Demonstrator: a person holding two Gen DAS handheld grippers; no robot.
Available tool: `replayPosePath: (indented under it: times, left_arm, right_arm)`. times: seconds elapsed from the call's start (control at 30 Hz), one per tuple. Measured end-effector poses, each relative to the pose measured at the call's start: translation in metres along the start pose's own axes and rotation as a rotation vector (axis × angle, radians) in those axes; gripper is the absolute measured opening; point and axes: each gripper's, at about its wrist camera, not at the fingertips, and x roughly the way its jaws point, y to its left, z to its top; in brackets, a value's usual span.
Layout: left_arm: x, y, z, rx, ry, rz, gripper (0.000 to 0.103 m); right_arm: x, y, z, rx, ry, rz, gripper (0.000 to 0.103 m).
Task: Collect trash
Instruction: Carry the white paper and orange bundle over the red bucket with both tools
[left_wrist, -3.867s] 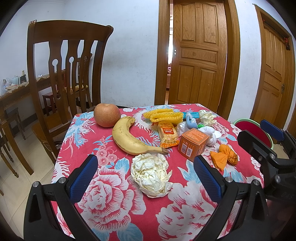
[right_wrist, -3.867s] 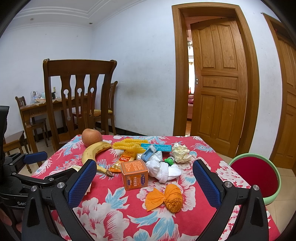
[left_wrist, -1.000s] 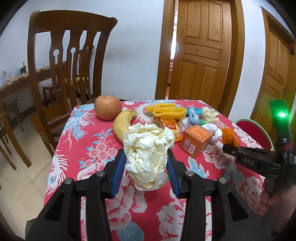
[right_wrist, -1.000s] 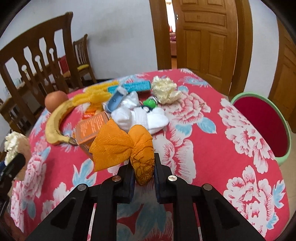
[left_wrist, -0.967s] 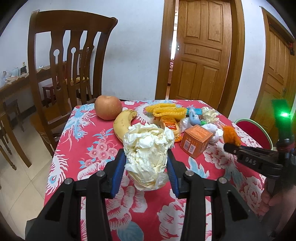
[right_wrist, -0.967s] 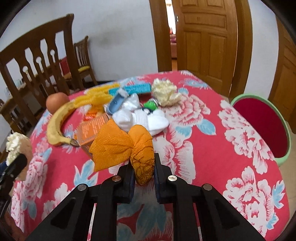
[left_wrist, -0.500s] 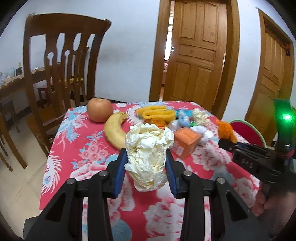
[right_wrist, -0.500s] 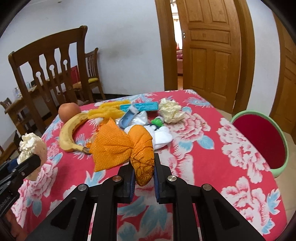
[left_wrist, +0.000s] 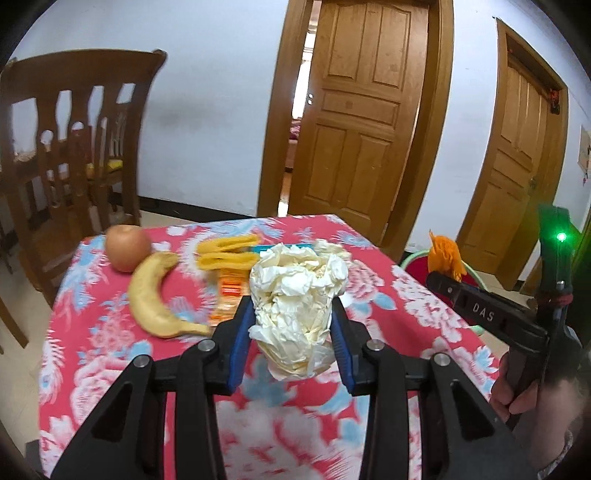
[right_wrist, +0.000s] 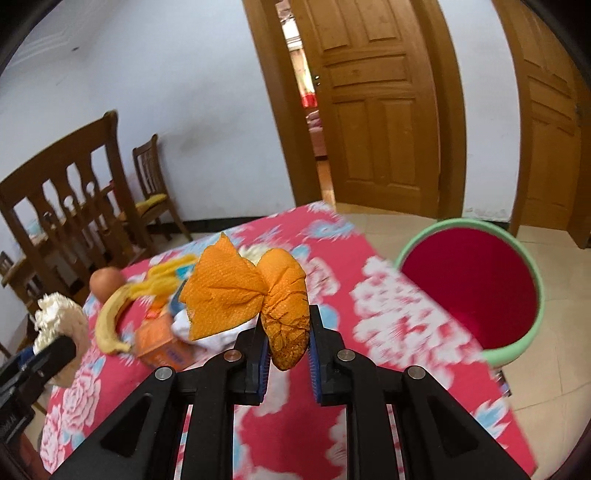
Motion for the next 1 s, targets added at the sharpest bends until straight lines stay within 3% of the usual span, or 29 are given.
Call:
replayPosePath:
  times: [0.63, 0.8, 1.0]
  left_arm:
    - [0.050, -0.084, 0.051, 0.096, -0.005, -0.110, 0.039]
    - [0.082, -0.123, 0.060, 0.124, 0.018, -0.174, 0.039]
    - [0.129, -0.183, 0.060, 0.162, 0.067, -0.273, 0.039]
  right_arm:
    - [0.004, -0.080, 0.040, 0.051, -0.045, -0.044, 0.019]
    - [0.006, -0.104, 0.043, 0.038, -0.060, -0.025, 0.018]
    - [0.023, -0.151, 0.052, 0.087, -0.020, -0.071, 0.018]
